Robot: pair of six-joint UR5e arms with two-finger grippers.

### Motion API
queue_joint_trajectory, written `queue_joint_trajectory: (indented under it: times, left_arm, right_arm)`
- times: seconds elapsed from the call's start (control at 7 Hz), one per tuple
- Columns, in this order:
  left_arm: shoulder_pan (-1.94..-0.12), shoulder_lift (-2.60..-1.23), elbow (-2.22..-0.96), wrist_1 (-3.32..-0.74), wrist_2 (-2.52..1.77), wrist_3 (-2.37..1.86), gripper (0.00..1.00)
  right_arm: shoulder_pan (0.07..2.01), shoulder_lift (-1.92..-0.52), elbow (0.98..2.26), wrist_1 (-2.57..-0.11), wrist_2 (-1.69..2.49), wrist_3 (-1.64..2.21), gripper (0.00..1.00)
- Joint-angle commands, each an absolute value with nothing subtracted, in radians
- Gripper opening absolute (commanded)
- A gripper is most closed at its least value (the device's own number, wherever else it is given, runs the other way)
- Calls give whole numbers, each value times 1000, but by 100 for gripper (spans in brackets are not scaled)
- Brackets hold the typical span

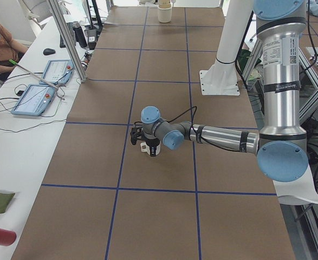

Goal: Left arm hands cup to right arm to dump lemon

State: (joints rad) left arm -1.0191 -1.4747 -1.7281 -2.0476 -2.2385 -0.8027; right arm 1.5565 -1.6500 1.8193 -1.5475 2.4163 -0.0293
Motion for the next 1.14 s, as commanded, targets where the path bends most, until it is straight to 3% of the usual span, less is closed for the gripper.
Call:
queue_joint_trajectory:
  times: [0.0,0.29,0.71,1.0]
  left_arm:
    - [-1020,-1494,-1746,-2039,-2310,-813,0]
    - [-1098,-1576,-1747,-1949,-2393,-811,0]
    - [-1155,-1848,-1752,-1567,-2399,-819,0]
    - [-1152,-1989,-1700,-1516,-2395,-1007,0]
  right_arm:
    - [1555,-1620,1822,-1444,2419,-9,100]
    - [1508,-1510,1832,-1440,2421,128,100]
    - [1344,-1297,1807,-1439,2312,269,99]
    - [1167,-1275,1786,-1198,2110,447,98]
